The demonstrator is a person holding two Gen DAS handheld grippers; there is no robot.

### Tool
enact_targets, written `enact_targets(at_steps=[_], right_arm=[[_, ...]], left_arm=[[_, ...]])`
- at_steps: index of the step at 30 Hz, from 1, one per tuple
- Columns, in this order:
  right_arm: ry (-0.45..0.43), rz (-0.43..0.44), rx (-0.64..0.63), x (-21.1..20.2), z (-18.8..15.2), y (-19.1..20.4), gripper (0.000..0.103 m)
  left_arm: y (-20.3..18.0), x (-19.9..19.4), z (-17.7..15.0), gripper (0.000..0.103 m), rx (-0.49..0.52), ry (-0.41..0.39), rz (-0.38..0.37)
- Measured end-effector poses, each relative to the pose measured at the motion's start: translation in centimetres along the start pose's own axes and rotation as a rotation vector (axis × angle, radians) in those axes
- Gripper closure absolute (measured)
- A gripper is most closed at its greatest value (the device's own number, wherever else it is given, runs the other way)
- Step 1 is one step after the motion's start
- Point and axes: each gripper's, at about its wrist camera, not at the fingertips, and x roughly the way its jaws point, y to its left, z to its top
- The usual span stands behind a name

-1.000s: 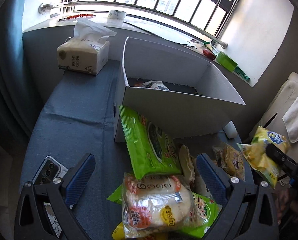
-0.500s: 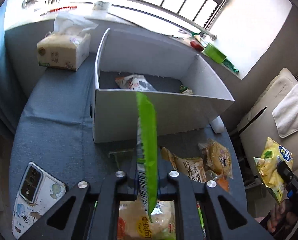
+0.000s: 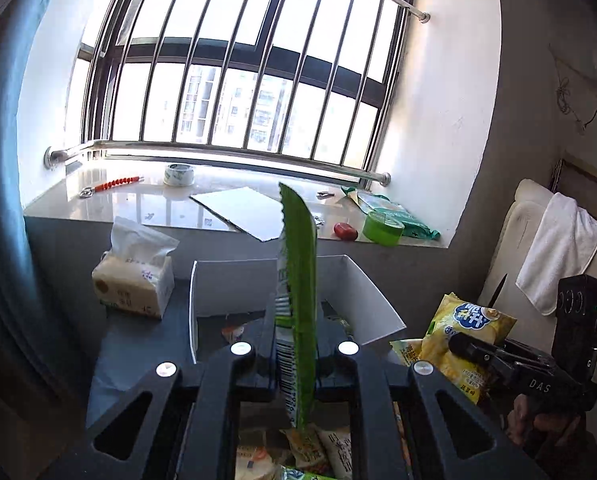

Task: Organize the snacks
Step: 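Drop the yellow chip bag into the box with the right gripper while the left drops the green packet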

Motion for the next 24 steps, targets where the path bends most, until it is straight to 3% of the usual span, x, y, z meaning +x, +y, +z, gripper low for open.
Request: enact_targets(at_steps=[3,10,12,13,14,15,21,24], right_arm=[[0.036,-0.011,-0.009,3.8,2.5,-0.1,0.054],[0.141,-0.062,-0.014,12.5,6.2,-2.3,0.053],[0.156,-0.104,-0.037,13.9,6.6,-2.5,0.048],[0.171,-0.123,-0.038,14.4,6.8,-2.7,0.027],[0.176,-0.127,-0.030,14.6,6.9,-2.9,0.004],[0.168,-0.117,-0.018,14.5,7.0,-3.2,0.000],[0.088,-0.144,-0.036,11.5,7.2,-3.0,0.000],[0.062,-0.118,-0.041,9.5,6.9,-2.6,0.000]], left_arm=[[-0.1,3.8,1.4,0.090,0.049,0.032,0.044],[1.9,12.7,1.4,0.089,-0.021,0.195,0.053],[2.0,13.8,1.2,0.065,-0.014,0.244,0.099],[2.0,13.9,1.0,0.023,-0.007,0.255,0.123],[1.9,13.6,0.9,0.001,0.000,0.250,0.119],[1.9,12.9,0.7,0.000,0.006,0.223,0.110],[2.5,9.0,1.0,0.000,-0.002,0.180,0.087],[2.2,6.2,1.2,0.000,0.024,0.127,0.066]])
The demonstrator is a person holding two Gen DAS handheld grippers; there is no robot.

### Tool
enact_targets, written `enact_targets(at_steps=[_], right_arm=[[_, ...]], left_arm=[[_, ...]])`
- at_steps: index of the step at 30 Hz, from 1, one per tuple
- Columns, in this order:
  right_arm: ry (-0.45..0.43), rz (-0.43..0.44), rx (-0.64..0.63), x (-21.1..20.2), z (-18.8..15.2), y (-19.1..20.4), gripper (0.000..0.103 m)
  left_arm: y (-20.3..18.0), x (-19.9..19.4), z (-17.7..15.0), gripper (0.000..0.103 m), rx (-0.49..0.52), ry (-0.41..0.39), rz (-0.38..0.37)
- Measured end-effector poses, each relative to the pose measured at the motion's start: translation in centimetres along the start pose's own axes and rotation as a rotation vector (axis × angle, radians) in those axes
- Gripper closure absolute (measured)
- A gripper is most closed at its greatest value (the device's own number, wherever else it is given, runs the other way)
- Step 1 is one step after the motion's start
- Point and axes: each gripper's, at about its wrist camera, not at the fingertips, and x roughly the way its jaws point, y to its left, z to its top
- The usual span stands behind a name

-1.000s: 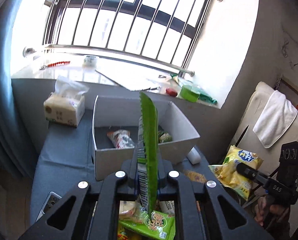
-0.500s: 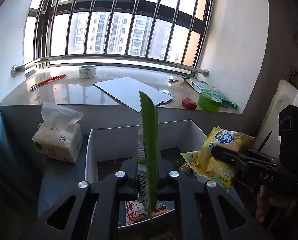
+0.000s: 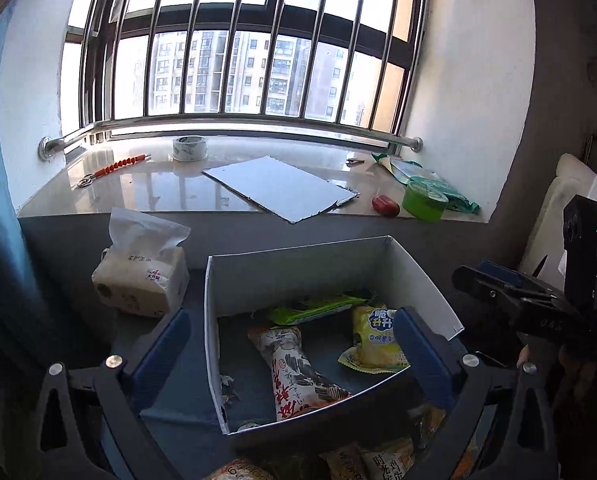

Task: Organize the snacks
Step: 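Drop the yellow chip bag into the box with the right gripper while the left drops the green packet, then grasp the green seaweed snack bag with the right gripper while the left grasps a round bread packet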

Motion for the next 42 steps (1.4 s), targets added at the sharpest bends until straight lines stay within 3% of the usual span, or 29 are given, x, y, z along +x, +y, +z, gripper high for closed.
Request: enact_targets(at_steps=[8,14,18,23,27,32,40,42], right_arm=[[-0.074,0.066,-0.073,-7.7,-3.8,2.1,0.000],[-0.070,0.169,-0.084,-12.4,-9.8,4.2,0.000],[-0.004,0.223,-0.081,-12.9,-14.3,5.5,0.000],[0.103,0.269,-0.096,-11.3,-18.5,6.9,0.000],[0.199,0.293,-0.134,-8.2,-18.8,8.3,0.000],[0.336,0.341,-0.227,-3.0,-18.3,11.1,0.000],[0.607,0.346,-0.371,4.8,-18.3,13.6,0.000],[0.647,0.340,-0.399,5.4,-18.7,13.9,0.012]], left_arm=[[1.1,-9.4,-3.0,0.000,0.030,-0.167,-0.026],[1.7,-13.9,-8.1,0.000,-0.005,-0.142,-0.102],[2.0,-15.6,-12.4,0.000,-0.023,-0.129,-0.087],[2.6,-16.5,-16.7,0.000,-0.097,-0.090,-0.130],[2.8,-16.1,-18.4,0.000,-0.112,-0.055,-0.135],[3.3,-15.0,-18.6,0.000,-0.130,-0.026,-0.144],[4.3,-13.4,-18.8,0.000,-0.150,0.014,-0.151],[4.6,-13.2,-18.9,0.000,-0.153,0.018,-0.142]])
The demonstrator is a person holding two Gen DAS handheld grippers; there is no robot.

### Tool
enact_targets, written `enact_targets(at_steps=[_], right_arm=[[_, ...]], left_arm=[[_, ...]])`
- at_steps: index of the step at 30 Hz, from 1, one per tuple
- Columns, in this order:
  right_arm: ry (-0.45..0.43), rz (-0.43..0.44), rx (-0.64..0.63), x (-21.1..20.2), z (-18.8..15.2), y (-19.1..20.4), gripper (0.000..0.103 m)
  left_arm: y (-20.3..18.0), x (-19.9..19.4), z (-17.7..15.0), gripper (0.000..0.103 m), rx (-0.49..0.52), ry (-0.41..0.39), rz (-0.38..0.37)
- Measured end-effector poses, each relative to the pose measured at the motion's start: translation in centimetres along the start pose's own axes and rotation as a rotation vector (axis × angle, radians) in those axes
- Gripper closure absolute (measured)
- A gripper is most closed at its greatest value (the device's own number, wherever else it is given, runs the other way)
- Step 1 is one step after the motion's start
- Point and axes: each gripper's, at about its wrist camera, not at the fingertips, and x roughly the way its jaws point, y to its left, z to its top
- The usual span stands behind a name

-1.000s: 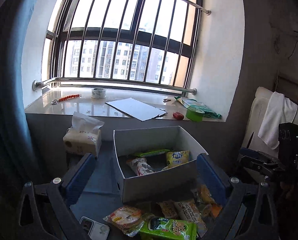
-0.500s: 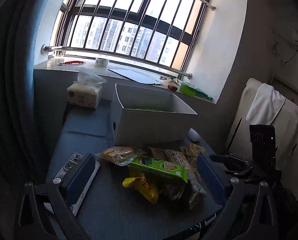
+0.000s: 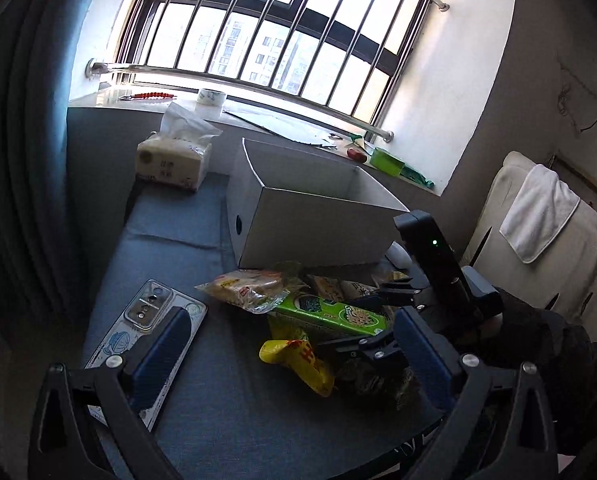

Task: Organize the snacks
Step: 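Grasp the green seaweed snack bag with the right gripper while the left grasps a round bread packet, then drop the seaweed bag into the box with the right gripper while the left drops the bread packet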

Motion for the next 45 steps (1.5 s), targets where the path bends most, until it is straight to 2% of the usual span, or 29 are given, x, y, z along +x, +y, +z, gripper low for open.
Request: enact_targets(at_steps=[1,3,6,9,11,15,19,23,27,28,29,31,33,38,43,45], right_arm=[[0.014,-0.011,-0.002,0.4,0.0,-0.1,0.033],[0.018,0.006,0.011,0.3,-0.3,-0.4,0.033],[-0.025,0.008,-0.022,-1.2,-1.2,0.1,0.033],[-0.054,-0.010,-0.004,-3.1,-1.9,0.1,0.033],[-0.074,-0.027,-0.007,-4.7,-2.7,0.0,0.033],[-0.146,-0.033,0.030,-8.4,-5.3,-0.6,0.033],[-0.235,-0.034,0.083,-11.9,-8.3,-1.1,0.033],[-0.307,-0.016,0.145,-14.1,-11.1,-1.4,0.033],[-0.321,0.004,0.179,-14.4,-12.9,-2.0,0.032],[-0.318,0.003,0.183,-14.3,-13.3,-2.1,0.032],[-0.313,0.003,0.187,-14.1,-13.5,-2.1,0.032],[-0.311,0.011,0.201,-13.4,-13.2,-1.9,0.032],[-0.313,0.015,0.212,-13.1,-13.5,-2.1,0.032],[-0.348,0.014,0.229,-13.5,-13.5,-2.1,0.032],[-0.463,-0.065,0.245,-15.3,-11.1,-2.5,0.032],[-0.526,-0.129,0.252,-16.6,-9.2,-3.0,0.032]], left_arm=[[0.1,0.1,0.0,0.000,-0.007,0.002,0.004],[0.3,0.3,-0.3,0.000,-0.018,0.009,-0.001],[0.4,0.9,-0.5,0.000,-0.014,0.025,-0.010],[0.2,2.2,-0.1,0.000,0.024,0.053,-0.005],[0.1,3.7,0.6,0.000,0.062,0.093,-0.026],[0.5,8.6,2.2,0.000,0.159,0.223,-0.032],[1.1,13.7,3.6,0.000,0.293,0.332,0.042],[1.9,18.2,4.0,0.000,0.346,0.466,0.035],[2.7,20.4,3.8,0.001,0.357,0.536,0.023],[2.9,20.5,3.6,0.008,0.340,0.546,0.001],[2.9,20.4,3.5,0.016,0.349,0.541,0.006],[2.7,19.9,3.3,0.024,0.363,0.515,0.035],[2.7,19.0,3.3,0.025,0.349,0.486,0.042],[1.4,14.2,4.2,0.025,0.356,0.334,0.058],[-1.3,9.7,7.3,0.025,0.360,0.137,0.032],[-2.4,8.8,9.3,0.025,0.345,0.063,0.003]])
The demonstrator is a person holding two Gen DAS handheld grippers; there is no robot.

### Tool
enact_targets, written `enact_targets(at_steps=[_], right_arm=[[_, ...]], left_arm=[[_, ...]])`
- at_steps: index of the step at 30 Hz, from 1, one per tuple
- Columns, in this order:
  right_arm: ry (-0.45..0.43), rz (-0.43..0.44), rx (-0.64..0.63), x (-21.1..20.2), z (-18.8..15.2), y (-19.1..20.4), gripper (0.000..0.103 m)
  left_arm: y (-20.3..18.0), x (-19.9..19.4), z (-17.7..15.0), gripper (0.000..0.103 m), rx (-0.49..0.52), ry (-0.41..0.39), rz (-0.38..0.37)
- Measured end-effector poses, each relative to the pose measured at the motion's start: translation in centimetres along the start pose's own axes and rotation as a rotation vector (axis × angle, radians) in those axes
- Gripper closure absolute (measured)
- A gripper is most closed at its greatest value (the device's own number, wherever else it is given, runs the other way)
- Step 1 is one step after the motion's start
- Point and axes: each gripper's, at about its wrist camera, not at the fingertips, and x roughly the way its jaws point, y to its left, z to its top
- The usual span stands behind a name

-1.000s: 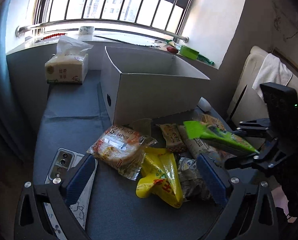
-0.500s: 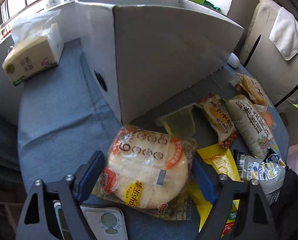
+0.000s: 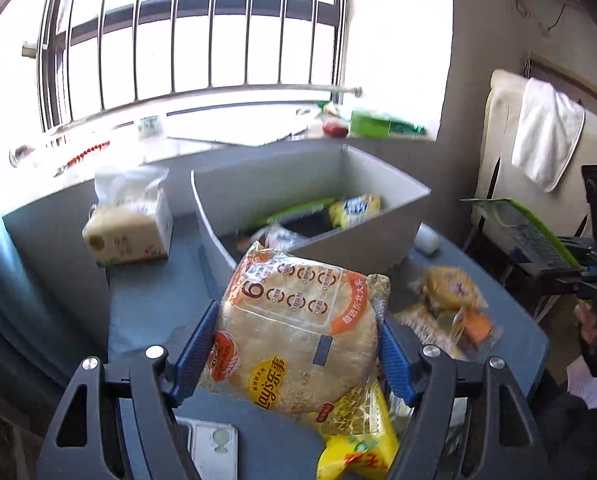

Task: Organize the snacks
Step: 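Drop the seaweed bag into the box with the right gripper while the left drops the bread packet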

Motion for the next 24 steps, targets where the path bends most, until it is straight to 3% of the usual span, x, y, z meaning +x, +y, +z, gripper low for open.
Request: enact_targets(at_steps=[5,10,16,18,19,20,21,24], right_arm=[[-0.133,-0.177,0.047,1.7,7.1,-1.5,0.032],[-0.064,-0.232,0.053,7.3,12.8,-3.8,0.032],[0.033,-0.315,0.094,12.4,15.7,-7.2,0.031],[0.061,-0.305,0.095,13.6,16.2,-8.0,0.028],[0.076,-0.295,0.091,14.1,16.4,-8.0,0.020],[0.079,-0.289,0.092,14.3,16.3,-7.9,0.006],[0.065,-0.285,0.094,14.3,16.3,-7.9,0.001],[0.001,-0.285,0.091,13.4,16.1,-7.9,0.000]], left_arm=[[-0.6,2.1,6.4,0.025,-0.121,-0.087,0.016],[0.5,7.5,10.9,0.025,-0.227,-0.034,0.040],[2.5,12.5,12.0,0.023,-0.311,0.029,0.079],[3.5,13.5,11.7,0.009,-0.358,0.073,0.075],[3.9,14.0,11.5,0.000,-0.376,0.096,0.060],[4.1,13.9,11.1,0.000,-0.387,0.101,0.054],[4.2,13.7,10.8,0.000,-0.391,0.096,0.065],[4.2,12.7,10.2,0.000,-0.370,0.081,0.089]])
